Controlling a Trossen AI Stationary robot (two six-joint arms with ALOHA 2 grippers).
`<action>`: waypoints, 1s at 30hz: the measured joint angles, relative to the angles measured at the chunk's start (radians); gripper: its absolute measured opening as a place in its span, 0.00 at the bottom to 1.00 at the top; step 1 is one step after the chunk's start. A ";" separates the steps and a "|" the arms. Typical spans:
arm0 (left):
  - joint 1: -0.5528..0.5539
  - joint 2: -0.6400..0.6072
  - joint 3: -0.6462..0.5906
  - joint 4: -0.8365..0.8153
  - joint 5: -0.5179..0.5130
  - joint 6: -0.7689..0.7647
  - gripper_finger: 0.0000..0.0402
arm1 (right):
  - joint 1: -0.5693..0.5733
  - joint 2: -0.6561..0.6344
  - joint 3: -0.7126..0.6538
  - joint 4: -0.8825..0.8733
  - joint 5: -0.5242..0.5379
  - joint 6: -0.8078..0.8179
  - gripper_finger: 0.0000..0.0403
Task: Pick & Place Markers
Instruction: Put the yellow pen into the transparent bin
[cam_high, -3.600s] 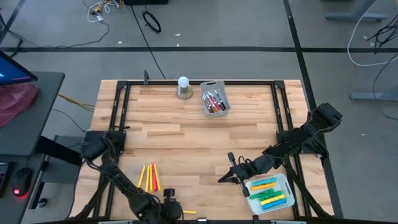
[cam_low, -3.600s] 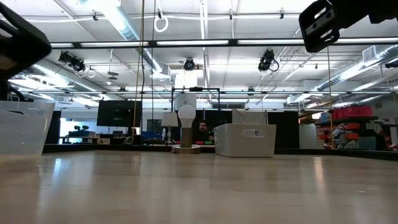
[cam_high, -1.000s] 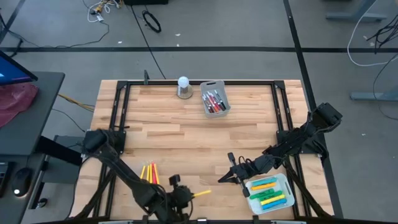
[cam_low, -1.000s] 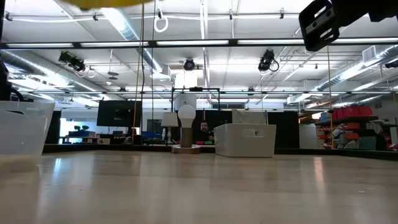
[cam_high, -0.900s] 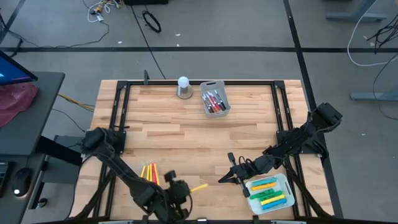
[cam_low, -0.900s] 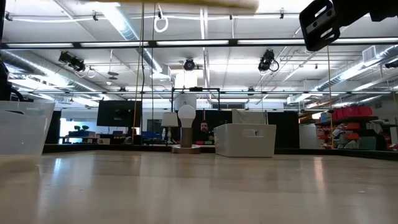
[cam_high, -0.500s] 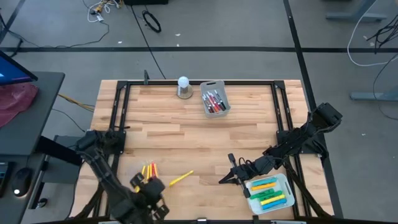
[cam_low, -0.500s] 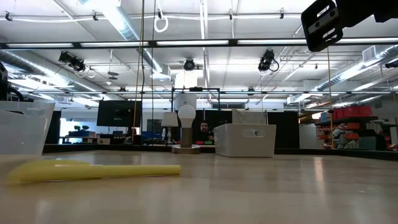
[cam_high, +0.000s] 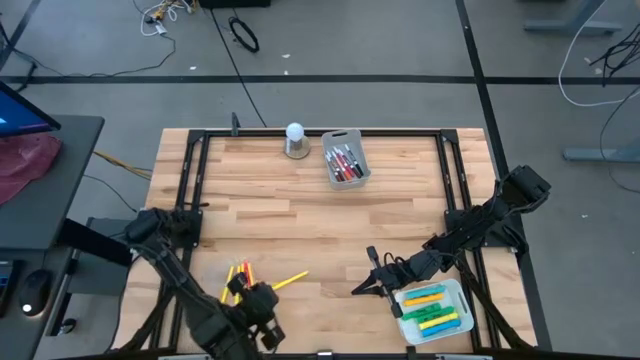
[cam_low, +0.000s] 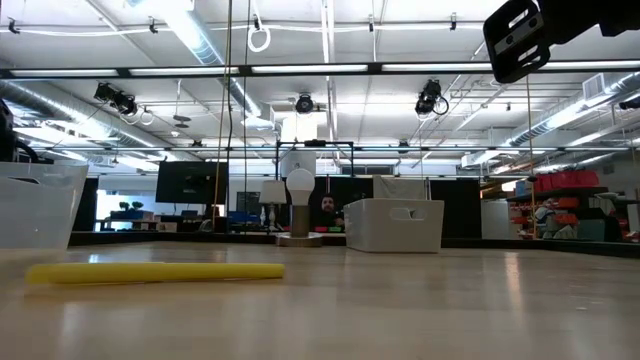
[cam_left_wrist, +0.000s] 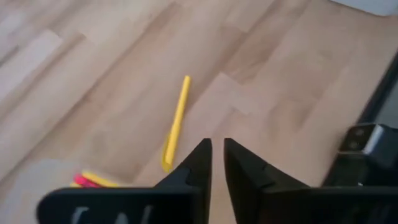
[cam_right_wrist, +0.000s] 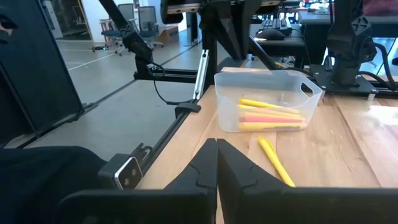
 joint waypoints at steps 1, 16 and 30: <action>0.010 0.000 0.000 0.000 0.000 0.014 0.13 | 0.000 0.000 0.000 0.000 0.000 0.000 0.01; 0.132 0.099 0.000 0.088 -0.045 0.256 0.50 | 0.012 0.000 0.000 -0.026 0.001 0.007 0.01; 0.267 0.190 -0.186 0.246 0.238 0.426 0.50 | 0.054 0.000 0.000 -0.022 0.001 0.007 0.01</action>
